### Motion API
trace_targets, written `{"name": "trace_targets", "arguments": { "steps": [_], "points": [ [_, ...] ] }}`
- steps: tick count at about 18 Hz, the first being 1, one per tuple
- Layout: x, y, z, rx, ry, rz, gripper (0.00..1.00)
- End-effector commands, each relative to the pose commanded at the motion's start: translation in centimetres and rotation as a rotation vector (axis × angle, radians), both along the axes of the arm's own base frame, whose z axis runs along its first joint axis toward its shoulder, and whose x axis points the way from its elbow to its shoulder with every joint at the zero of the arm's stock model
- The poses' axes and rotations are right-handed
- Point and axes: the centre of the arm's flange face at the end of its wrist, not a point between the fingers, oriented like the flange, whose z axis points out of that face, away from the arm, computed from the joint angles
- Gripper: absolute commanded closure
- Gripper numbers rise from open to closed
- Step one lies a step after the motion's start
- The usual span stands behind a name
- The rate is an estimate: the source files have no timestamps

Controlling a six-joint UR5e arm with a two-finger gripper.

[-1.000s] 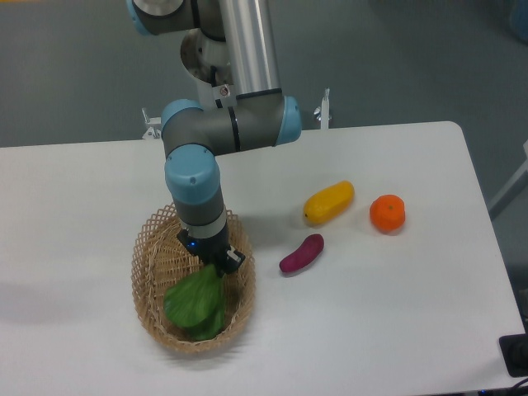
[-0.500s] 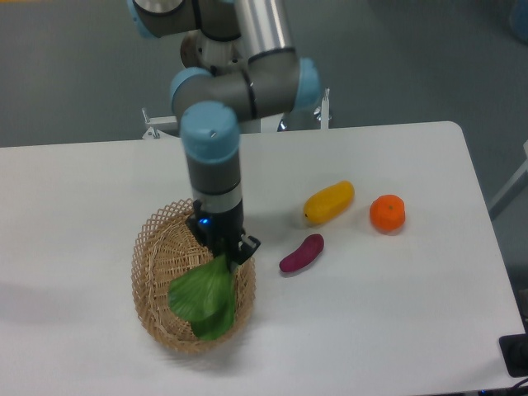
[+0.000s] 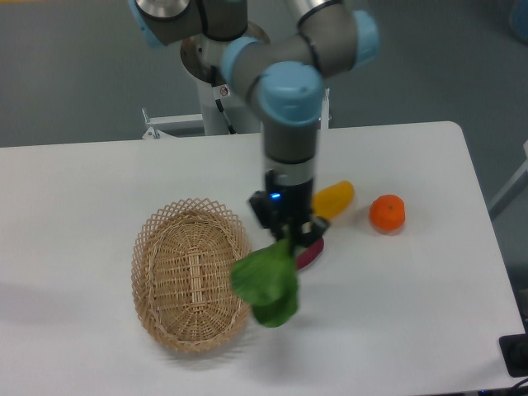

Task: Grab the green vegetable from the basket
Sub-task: 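Lift the bok choy out of the basket and carry it toward the orange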

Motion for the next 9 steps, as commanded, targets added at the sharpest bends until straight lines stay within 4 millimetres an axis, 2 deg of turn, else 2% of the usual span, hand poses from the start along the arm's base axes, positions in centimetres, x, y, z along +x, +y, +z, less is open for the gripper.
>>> {"name": "trace_targets", "arguments": {
  "steps": [2, 4, 6, 9],
  "points": [
    [-2.5, -2.1, 0.1, -0.019, 0.008, -0.023, 0.67],
    [-4.2, -3.3, 0.2, -0.026, 0.022, -0.044, 0.67],
    [-5.4, -4.3, 0.0, -0.034, 0.028, -0.054, 0.67],
    [-6.1, -4.9, -0.3, -0.04, 0.033, -0.073, 0.67]
  ]
}}
